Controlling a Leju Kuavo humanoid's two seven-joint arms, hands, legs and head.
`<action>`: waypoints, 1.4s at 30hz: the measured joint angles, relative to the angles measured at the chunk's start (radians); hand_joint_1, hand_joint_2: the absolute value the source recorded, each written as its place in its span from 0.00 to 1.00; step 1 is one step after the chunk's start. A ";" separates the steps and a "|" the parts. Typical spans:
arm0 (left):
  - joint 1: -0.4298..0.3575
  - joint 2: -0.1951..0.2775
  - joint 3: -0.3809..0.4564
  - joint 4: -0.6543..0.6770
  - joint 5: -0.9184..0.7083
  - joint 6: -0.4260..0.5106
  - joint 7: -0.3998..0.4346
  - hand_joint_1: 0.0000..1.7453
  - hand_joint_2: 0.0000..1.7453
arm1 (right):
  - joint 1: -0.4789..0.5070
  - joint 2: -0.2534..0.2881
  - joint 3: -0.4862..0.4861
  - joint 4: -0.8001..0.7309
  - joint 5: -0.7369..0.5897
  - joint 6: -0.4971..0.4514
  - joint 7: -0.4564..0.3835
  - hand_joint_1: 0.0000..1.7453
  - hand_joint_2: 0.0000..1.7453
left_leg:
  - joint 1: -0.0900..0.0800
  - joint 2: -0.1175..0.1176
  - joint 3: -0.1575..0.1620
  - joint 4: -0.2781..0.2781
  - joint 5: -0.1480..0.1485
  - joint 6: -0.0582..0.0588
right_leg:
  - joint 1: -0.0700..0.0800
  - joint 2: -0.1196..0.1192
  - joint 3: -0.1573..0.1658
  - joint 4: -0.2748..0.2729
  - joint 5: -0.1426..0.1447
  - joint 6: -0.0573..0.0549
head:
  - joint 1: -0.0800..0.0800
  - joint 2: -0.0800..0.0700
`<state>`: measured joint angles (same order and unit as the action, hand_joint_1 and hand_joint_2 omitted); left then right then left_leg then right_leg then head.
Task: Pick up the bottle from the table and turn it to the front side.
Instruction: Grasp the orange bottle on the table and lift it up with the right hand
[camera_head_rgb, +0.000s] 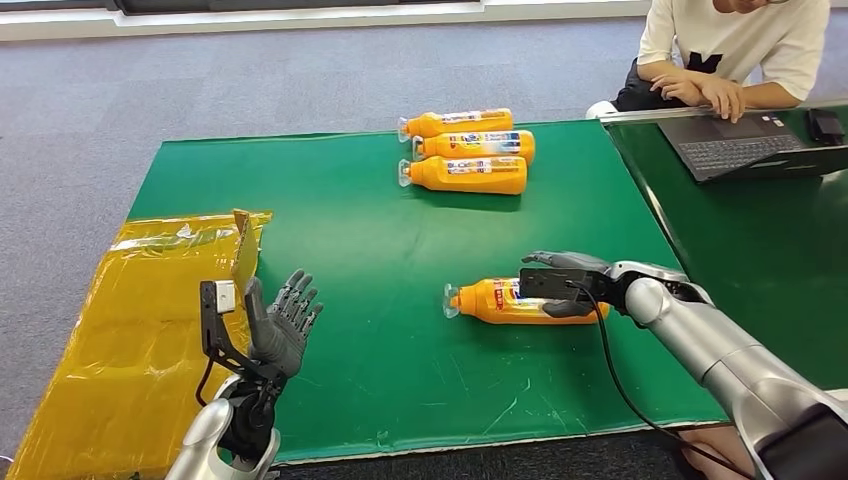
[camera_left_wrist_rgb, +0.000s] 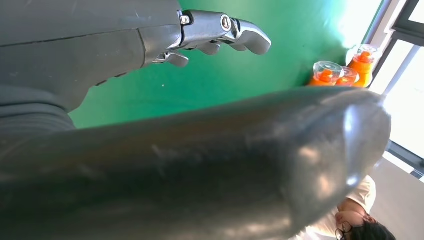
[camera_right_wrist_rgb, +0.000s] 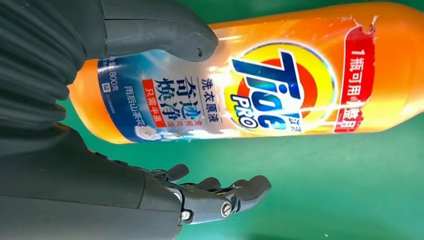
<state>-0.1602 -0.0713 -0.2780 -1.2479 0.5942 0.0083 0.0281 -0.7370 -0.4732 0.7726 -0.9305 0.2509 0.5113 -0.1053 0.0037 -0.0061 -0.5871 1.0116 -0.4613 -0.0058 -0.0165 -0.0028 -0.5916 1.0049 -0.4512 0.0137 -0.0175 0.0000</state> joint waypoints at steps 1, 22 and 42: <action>0.000 0.000 -0.001 0.000 0.002 -0.001 0.002 0.00 0.00 | 0.000 0.001 0.001 0.002 0.000 0.001 0.000 0.00 1.00 | 0.000 0.000 0.000 0.000 0.000 0.000 | 0.000 0.000 0.000 0.000 0.000 0.000 | 0.000 0.000; -0.039 -0.001 -0.071 0.030 0.061 -0.040 0.058 0.00 0.00 | -0.007 -0.071 0.068 -0.029 -0.116 0.176 0.130 0.00 1.00 | 0.000 0.001 0.001 0.000 0.000 0.000 | 0.000 0.001 0.000 0.000 0.000 0.000 | 0.000 0.000; -0.073 -0.020 -0.101 0.107 0.115 -0.059 0.060 0.00 0.00 | 0.037 0.047 0.129 0.121 -0.063 -0.027 0.032 0.00 1.00 | 0.003 0.011 0.021 0.000 -0.008 -0.003 | 0.005 0.009 0.017 -0.002 -0.003 -0.003 | 0.000 0.000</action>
<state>-0.2333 -0.0911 -0.3792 -1.1408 0.7093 -0.0507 0.0877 -0.7001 -0.4264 0.9013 -0.8093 0.1875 0.4839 -0.0732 0.0072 0.0053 -0.5660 1.0115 -0.4695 -0.0084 -0.0115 0.0062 -0.5747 1.0030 -0.4545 0.0109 -0.0173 0.0000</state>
